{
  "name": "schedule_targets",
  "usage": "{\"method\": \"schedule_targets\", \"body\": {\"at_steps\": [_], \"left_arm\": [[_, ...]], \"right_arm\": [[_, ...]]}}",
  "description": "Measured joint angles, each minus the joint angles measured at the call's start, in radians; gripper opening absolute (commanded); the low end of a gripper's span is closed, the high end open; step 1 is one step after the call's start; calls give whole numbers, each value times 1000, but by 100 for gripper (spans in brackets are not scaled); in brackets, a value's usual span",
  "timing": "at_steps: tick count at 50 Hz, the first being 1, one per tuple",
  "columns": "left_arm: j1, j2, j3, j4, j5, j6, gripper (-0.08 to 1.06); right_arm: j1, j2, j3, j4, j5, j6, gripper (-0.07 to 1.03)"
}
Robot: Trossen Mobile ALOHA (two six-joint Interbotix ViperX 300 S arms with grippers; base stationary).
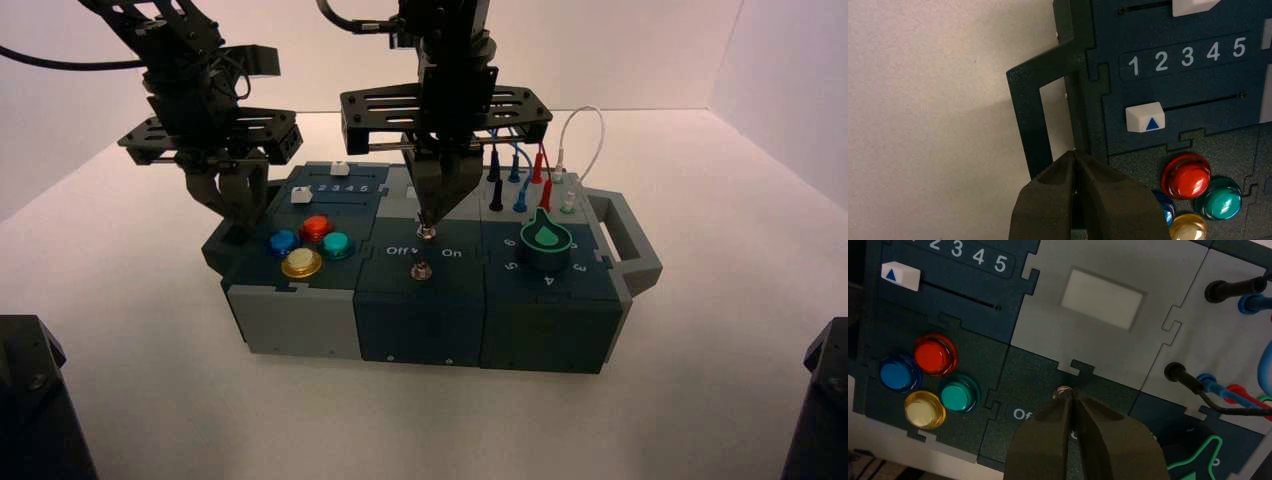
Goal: Flip the top switch off with the right gripper.
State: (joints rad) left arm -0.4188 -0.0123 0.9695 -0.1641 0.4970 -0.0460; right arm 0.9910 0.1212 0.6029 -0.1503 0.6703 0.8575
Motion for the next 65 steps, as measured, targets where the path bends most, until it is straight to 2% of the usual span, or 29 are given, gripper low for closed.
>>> {"method": "schedule_targets", "body": {"at_steps": [26, 40, 49, 65], "left_arm": [[0, -9, 9, 3, -11, 0, -3], [-2, -15, 8, 2, 0, 0, -3], [-3, -25, -3, 12, 37, 0, -3], [-8, -61, -11, 37, 115, 11, -3]], "right_arm": [[9, -5, -5, 3, 15, 0, -3], [43, -74, -12, 0, 40, 0, -3], [48, -120, -11, 3, 51, 0, -3], [48, -172, 35, 17, 55, -2, -3]]}}
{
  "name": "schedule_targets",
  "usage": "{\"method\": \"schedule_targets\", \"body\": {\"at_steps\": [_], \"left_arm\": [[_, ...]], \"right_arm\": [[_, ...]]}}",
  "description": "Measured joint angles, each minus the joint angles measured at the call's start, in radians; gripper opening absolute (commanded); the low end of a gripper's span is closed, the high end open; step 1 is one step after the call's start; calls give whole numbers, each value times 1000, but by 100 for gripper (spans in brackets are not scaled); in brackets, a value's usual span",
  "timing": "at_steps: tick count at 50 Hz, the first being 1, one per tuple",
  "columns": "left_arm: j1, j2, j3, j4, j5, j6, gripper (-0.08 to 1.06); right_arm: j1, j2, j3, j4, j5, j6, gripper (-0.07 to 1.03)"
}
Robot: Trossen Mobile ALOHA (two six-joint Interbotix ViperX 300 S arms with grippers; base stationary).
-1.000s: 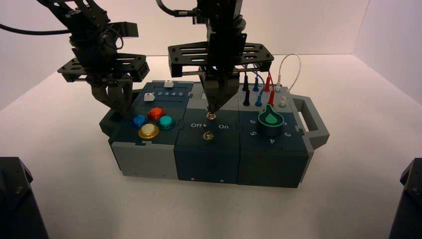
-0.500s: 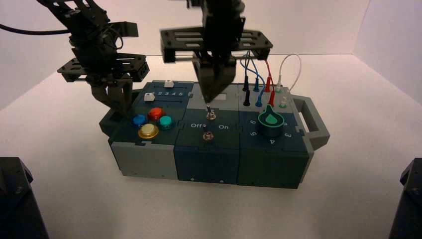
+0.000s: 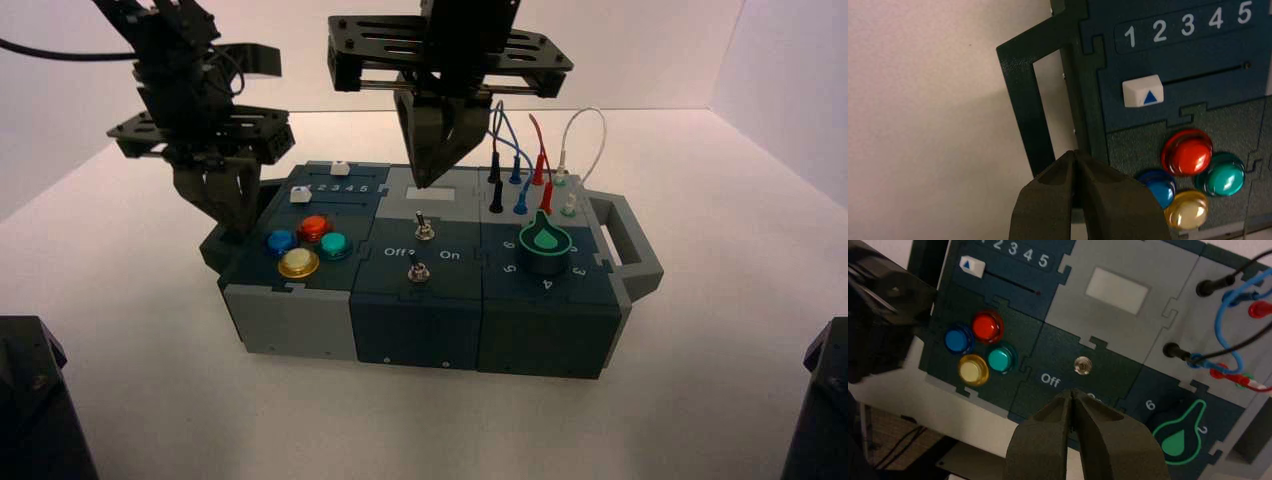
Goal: Flip the top switch off with the right gripper.
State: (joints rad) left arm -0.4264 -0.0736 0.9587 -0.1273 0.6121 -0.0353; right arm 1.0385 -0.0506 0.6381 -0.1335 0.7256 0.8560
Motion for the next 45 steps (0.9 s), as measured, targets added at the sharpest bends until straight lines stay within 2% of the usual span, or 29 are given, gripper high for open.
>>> {"method": "schedule_targets", "body": {"at_steps": [6, 31, 41, 45], "left_arm": [[3, -25, -14, 12, 23, 0, -3], [3, -61, -34, 14, 61, 0, -3], [3, -117, -44, 12, 98, 2, -3], [3, -135, -55, 12, 118, 5, -3]], "right_arm": [[2, -9, 18, 3, 0, -2, -2], [21, -17, 23, 17, -3, -3, -2], [31, -72, 35, 20, -3, -34, -2], [31, -107, 49, 20, -3, -55, -2]]}}
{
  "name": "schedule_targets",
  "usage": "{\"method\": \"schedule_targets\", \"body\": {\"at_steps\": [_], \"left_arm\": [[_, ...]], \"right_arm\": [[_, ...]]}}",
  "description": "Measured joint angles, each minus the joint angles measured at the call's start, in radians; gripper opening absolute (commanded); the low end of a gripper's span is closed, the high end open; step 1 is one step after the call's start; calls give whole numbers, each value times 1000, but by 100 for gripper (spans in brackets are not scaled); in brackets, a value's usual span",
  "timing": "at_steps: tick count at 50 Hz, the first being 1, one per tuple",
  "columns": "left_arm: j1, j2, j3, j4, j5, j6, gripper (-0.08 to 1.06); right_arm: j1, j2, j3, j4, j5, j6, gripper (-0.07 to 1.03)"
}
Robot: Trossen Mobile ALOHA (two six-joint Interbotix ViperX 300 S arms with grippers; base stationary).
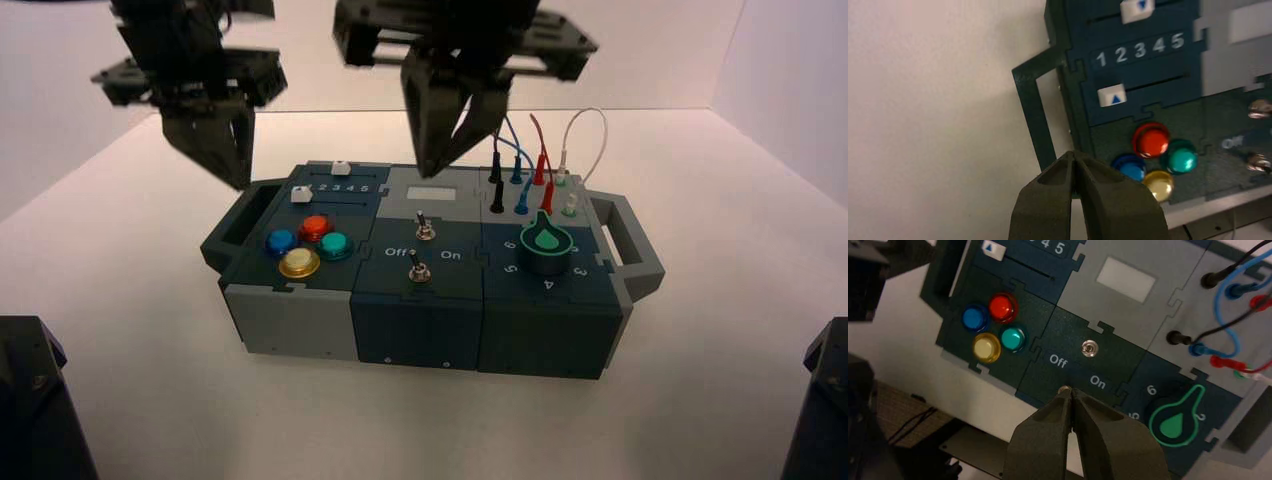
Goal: Flip the top switch off with the right gripper.
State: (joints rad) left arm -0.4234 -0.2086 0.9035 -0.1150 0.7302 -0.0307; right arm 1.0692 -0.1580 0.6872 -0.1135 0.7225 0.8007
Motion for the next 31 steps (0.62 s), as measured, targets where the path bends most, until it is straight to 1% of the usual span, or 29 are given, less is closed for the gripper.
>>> {"method": "schedule_targets", "body": {"at_steps": [1, 2, 3, 4, 7, 8, 9, 10, 11, 12, 13, 15, 18, 21, 31], "left_arm": [[-2, -9, -8, 0, 11, 5, -3], [-2, -14, -12, 0, 17, 8, -3], [-2, -20, -20, 0, 25, 11, -3], [-2, -21, -25, 2, 31, 14, -3], [-2, -31, -43, 2, 49, 21, -3], [0, -32, -51, 2, 54, 25, -3], [-2, -34, -57, 0, 57, 28, -3], [-2, -34, -63, 2, 58, 31, -3], [-2, -34, -71, 2, 61, 34, -3], [-2, -35, -74, 2, 61, 35, -3], [-2, -35, -84, 2, 64, 38, -3], [0, -35, -94, 2, 64, 41, -3], [-2, -40, -106, 2, 64, 49, -3], [0, -41, -112, 2, 66, 55, -3], [-2, -43, -117, 0, 64, 58, -3]], "right_arm": [[0, -9, 5, 0, 0, -8, -2], [0, -28, 11, 0, 0, -25, -2], [0, -31, 12, 0, 0, -28, -2], [0, -46, 17, 2, 0, -48, -2], [-5, -74, 29, 0, 0, -86, -2], [-5, -74, 29, 0, 0, -86, -2], [-11, -87, 37, 2, 0, -110, -2], [-14, -97, 41, 2, 0, -124, -2], [-17, -103, 44, 2, 0, -135, -2], [-17, -103, 44, 2, 0, -135, -2], [-25, -115, 52, 0, 2, -155, -2], [-31, -126, 58, 2, 3, -172, -2], [-35, -140, 69, 2, 5, -190, -2], [-32, -150, 77, 3, 9, -201, -2], [-34, -161, 95, 3, 26, -213, -2]]}}
